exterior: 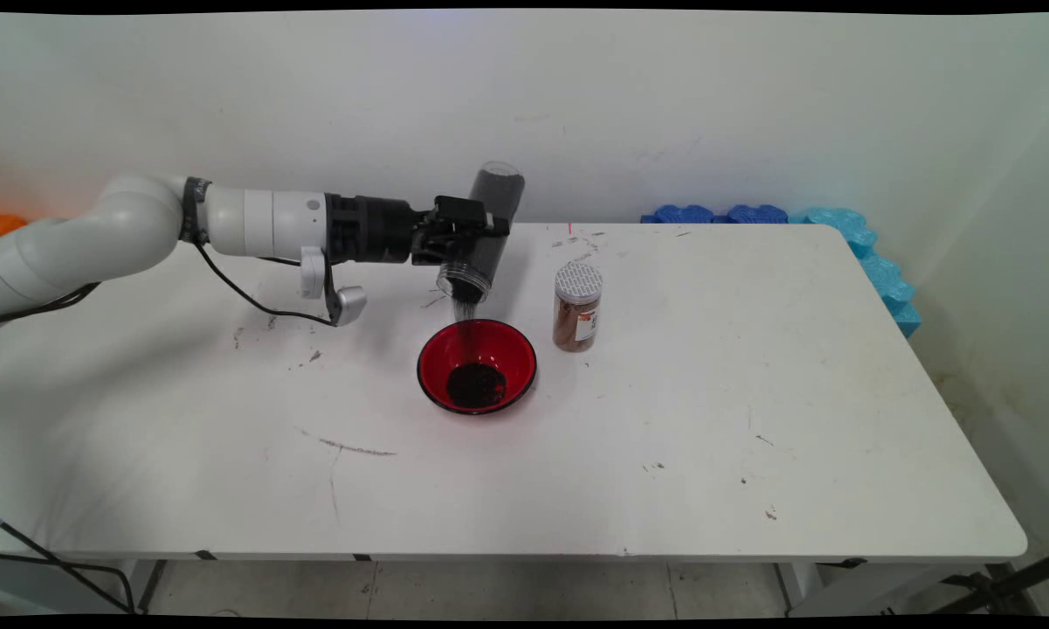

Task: Pour the black seasoning powder in the red bowl

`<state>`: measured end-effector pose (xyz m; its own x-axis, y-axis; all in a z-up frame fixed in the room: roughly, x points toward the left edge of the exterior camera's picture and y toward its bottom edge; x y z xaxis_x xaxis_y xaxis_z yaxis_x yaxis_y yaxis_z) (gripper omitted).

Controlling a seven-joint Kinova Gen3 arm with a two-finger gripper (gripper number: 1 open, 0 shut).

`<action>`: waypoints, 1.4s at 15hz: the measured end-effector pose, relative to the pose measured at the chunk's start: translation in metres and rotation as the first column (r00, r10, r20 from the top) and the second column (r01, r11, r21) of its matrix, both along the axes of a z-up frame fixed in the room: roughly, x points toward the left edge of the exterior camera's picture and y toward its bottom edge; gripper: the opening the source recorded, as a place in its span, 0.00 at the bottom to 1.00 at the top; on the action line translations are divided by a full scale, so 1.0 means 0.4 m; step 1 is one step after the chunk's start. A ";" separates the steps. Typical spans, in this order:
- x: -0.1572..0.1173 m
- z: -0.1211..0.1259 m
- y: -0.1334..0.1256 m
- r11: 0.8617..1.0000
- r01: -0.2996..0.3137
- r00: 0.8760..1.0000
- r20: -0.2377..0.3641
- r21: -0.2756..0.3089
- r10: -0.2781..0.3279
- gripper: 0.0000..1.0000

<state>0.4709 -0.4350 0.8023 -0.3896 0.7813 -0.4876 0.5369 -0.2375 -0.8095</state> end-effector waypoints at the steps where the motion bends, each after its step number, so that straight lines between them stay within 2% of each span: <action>1: -0.001 0.000 0.000 1.000 0.001 1.000 0.000 -0.001 -0.001 0.00; 21: -0.012 -0.001 -0.005 1.000 0.012 1.000 0.017 -0.025 -0.012 0.00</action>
